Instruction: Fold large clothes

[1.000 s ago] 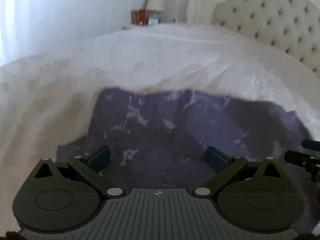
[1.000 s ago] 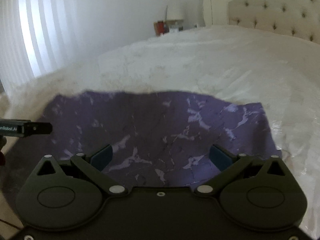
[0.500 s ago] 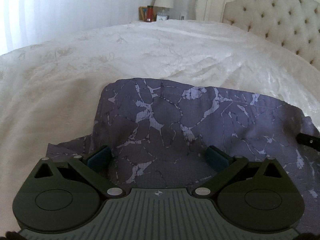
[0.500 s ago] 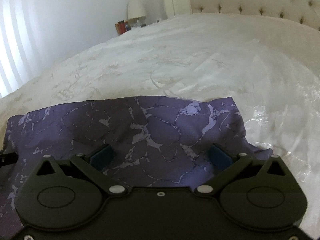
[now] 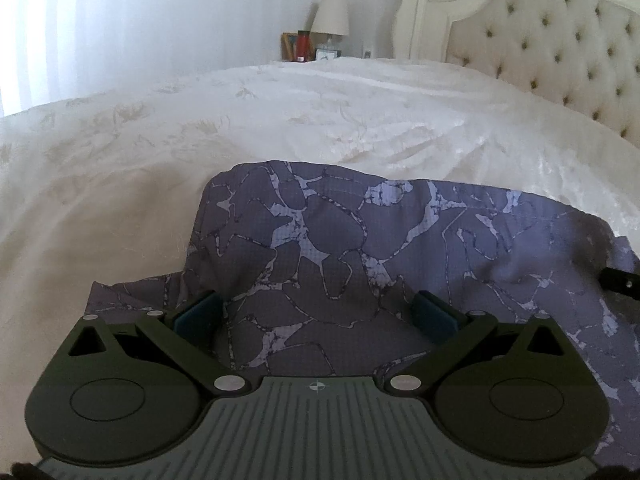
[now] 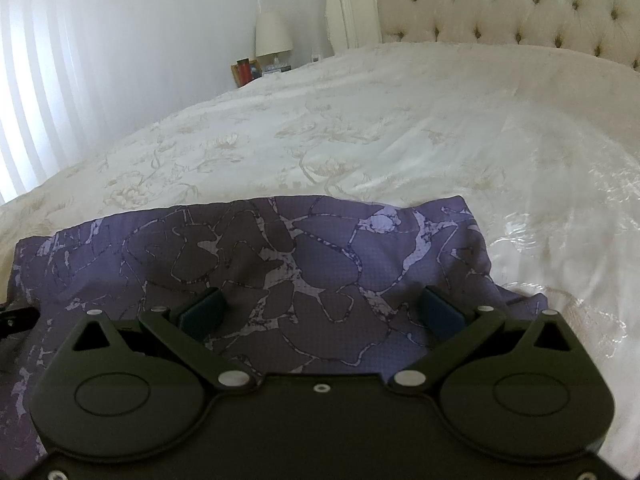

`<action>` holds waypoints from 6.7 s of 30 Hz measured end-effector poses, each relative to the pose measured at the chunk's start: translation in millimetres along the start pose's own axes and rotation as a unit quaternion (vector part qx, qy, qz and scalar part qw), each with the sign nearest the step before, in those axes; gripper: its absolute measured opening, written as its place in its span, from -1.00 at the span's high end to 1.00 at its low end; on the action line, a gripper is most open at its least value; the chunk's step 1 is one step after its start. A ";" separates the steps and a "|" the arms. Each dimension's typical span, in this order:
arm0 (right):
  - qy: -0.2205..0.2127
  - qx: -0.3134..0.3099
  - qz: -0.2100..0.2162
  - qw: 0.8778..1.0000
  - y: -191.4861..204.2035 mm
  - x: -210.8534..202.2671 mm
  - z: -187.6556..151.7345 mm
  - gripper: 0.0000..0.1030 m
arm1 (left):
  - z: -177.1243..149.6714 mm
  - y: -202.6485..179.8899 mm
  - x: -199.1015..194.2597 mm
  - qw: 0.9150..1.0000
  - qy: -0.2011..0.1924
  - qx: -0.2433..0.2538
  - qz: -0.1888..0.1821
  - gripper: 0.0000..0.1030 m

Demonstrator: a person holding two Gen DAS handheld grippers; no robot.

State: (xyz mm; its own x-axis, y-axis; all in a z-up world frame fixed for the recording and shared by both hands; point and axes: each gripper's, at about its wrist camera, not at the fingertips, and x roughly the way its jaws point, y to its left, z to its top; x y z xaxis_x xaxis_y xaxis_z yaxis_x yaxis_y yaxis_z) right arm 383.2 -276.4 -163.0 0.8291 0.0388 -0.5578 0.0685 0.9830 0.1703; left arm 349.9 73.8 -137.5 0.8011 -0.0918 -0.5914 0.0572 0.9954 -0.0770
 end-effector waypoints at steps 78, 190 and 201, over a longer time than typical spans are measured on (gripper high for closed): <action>0.121 0.146 0.133 0.973 -71.6 -111.7 -37.0 0.26 | -24.1 59.4 -96.9 0.975 0.130 -0.102 -0.150 0.42; 0.196 0.266 0.254 0.909 -126.2 -233.2 -134.5 -1.00 | -150.9 -30.5 -244.6 0.990 0.094 0.039 -0.097 -0.70; 0.191 0.256 0.253 0.913 -123.5 -234.7 -134.9 -1.00 | -68.0 -85.3 -204.8 0.983 0.069 -0.020 -0.169 -0.26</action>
State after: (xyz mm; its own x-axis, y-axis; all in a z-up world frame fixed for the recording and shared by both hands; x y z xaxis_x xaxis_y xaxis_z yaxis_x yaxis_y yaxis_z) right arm 105.3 -382.7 -162.7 0.5795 0.6210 -0.5278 0.0617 0.6123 0.7882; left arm 140.4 5.8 -64.4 0.6516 -0.4228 -0.6298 0.2804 0.9057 -0.3179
